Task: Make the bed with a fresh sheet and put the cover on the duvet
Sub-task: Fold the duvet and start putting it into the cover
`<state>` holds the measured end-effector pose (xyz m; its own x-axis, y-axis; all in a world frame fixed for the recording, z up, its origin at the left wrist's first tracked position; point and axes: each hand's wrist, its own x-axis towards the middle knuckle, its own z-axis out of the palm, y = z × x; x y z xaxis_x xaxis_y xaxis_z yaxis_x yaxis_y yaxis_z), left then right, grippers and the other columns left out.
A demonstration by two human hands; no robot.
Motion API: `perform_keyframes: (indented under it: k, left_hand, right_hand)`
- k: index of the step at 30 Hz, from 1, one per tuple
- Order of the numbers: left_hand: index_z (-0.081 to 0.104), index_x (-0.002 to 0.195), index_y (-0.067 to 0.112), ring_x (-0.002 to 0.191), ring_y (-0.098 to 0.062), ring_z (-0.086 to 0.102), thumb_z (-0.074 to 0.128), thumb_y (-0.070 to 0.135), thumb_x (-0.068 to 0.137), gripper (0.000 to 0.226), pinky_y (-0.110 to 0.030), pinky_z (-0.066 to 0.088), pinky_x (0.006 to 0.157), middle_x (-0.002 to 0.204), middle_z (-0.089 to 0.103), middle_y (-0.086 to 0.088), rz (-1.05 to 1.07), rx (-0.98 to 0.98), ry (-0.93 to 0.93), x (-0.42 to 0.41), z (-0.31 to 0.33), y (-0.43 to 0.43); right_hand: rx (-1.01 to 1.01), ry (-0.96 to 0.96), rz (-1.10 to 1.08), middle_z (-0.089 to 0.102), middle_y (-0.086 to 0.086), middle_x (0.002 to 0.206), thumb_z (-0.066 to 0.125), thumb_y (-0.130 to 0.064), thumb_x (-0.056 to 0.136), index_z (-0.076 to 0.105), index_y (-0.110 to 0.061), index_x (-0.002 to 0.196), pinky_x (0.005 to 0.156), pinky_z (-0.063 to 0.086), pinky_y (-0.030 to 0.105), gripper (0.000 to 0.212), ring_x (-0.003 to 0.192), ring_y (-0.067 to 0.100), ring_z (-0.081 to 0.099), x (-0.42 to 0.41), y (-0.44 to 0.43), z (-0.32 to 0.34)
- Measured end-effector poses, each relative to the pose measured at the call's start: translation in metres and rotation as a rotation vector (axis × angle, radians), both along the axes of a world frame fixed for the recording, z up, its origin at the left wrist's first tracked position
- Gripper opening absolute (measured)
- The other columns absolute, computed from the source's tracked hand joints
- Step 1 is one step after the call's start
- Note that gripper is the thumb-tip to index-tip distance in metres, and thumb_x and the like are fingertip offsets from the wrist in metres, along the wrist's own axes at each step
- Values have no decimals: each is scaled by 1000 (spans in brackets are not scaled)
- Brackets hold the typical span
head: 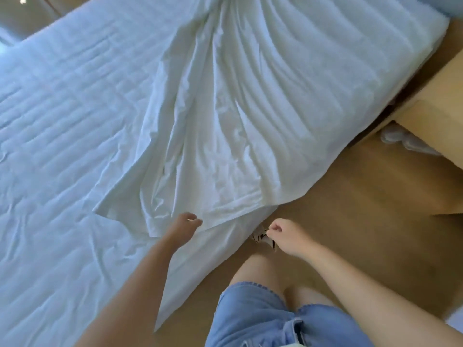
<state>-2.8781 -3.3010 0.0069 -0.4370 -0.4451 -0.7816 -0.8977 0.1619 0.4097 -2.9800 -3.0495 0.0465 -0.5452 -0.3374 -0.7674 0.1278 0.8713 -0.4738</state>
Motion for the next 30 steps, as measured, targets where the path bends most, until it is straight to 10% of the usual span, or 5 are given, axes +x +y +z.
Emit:
perform_keyframes:
  k: [13,17,21,27,30]
  left_hand:
    - [14,150,19,143,-26,15,74,60,66,111,-43,14,114,155,17,-10,117,-663,-62,-85,-99,-212]
    - [-5,151,23,146,-19,7,68,78,54,133,-55,3,113,159,9,0,119,-487,-225,-71,-119,-242]
    - [34,138,13,122,-32,50,65,79,57,109,-43,40,98,130,54,-10,88,-528,-71,-73,-109,-195]
    - [24,139,19,108,-16,56,69,71,63,102,-25,41,78,121,54,9,-132,62,97,-120,-85,-63]
    - [17,143,21,118,-21,48,65,75,60,110,-34,43,89,129,42,3,-174,-137,107,-144,-87,-62]
  right_hand:
    - [71,287,207,11,7,152,56,-40,88,33,-19,139,110,19,42,60,137,21,7,-111,-180,-124]
    - [147,362,77,1,6,155,64,-58,76,14,-26,145,111,11,52,91,141,22,0,-122,-186,-145]
    - [203,315,49,1,9,156,70,-55,73,13,-26,146,112,9,54,97,143,27,2,-118,-175,-151]
    - [198,322,-106,7,8,156,74,-52,70,15,-23,147,112,13,54,102,143,26,5,-127,-164,-146]
    - [229,348,-184,6,9,156,73,-58,66,13,-27,146,111,12,56,104,143,26,3,-140,-155,-148]
